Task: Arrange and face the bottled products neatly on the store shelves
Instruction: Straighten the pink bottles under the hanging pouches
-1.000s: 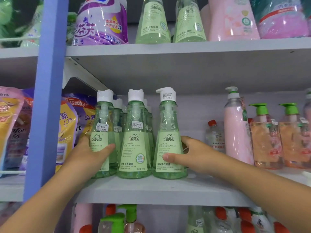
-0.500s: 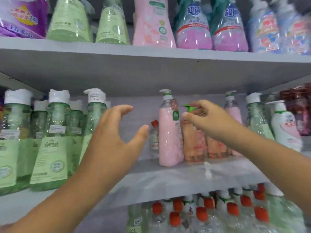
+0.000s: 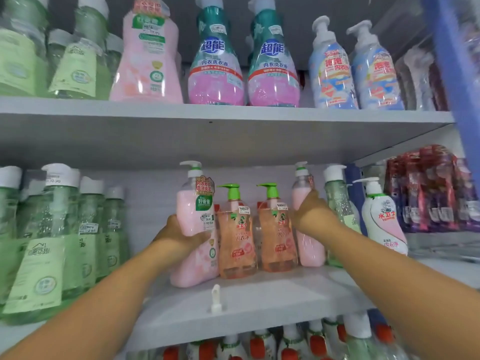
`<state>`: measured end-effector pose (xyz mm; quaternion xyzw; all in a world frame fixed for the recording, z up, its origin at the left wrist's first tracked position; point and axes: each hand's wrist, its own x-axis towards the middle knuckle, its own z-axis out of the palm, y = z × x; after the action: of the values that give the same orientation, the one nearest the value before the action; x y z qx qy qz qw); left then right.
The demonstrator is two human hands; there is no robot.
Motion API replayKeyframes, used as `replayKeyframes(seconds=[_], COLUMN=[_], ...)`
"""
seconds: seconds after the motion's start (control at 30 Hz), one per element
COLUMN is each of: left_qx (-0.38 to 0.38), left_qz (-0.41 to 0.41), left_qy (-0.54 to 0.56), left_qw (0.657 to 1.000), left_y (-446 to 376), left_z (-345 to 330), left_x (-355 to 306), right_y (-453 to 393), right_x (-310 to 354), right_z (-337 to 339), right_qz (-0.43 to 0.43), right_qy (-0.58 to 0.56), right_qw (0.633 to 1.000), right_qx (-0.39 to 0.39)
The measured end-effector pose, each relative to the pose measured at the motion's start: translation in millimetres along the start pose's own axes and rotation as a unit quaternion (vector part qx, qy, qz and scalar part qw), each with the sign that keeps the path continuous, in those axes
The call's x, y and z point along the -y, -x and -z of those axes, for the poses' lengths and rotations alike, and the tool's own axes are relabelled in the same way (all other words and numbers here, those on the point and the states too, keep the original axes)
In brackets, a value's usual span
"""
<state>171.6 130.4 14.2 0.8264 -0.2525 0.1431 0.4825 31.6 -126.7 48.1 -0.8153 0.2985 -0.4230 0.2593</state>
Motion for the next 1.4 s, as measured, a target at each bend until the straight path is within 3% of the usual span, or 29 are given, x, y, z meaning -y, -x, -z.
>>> replayKeyframes(seconds=[0.33, 0.57, 0.67, 0.83, 0.97, 1.17, 1.3, 1.33, 1.4], left_qx=[-0.018, 0.009, 0.023, 0.009, -0.023, -0.068, -0.136, -0.156, -0.178], left_qz=[-0.009, 0.021, 0.034, 0.032, -0.004, -0.025, -0.050, -0.052, -0.049], left_qy=[0.015, 0.035, 0.050, 0.035, 0.030, 0.056, 0.082, 0.090, 0.110], left_qw=[1.000, 0.999, 0.998, 0.999, 0.999, 0.996, 0.986, 0.982, 0.977], left_y=[4.7, -1.2, -1.4, 25.4, 59.3, 125.6, 186.0, 203.0, 237.2], left_z=[0.2, 7.3, 10.7, 18.2, 30.6, 69.3, 106.0, 116.1, 138.0], left_x=[0.6, 4.8, 5.5, -7.3, -12.4, -23.1, -22.4, -20.7, -11.4], right_y=[-15.4, 18.0, 40.3, 63.4, 84.3, 140.7, 203.5, 216.7, 248.6], right_x=[-8.3, 1.7, -4.1, -32.3, -41.4, -7.7, 18.3, 31.2, 44.5], right_z=[-12.2, 41.2, 71.2, 80.5, 66.9, 81.4, 96.7, 92.1, 74.0], right_qz=[-0.023, 0.010, 0.040, 0.037, 0.065, 0.082, 0.155, 0.158, 0.196], right_qy=[-0.021, 0.025, 0.034, -0.135, -0.166, -0.281, -0.371, -0.381, -0.394], right_qw=[1.000, 0.997, 0.997, 0.987, 0.982, 0.952, 0.911, 0.905, 0.871], right_qx=[-0.003, 0.070, 0.065, 0.073, 0.055, 0.093, 0.088, 0.101, 0.219])
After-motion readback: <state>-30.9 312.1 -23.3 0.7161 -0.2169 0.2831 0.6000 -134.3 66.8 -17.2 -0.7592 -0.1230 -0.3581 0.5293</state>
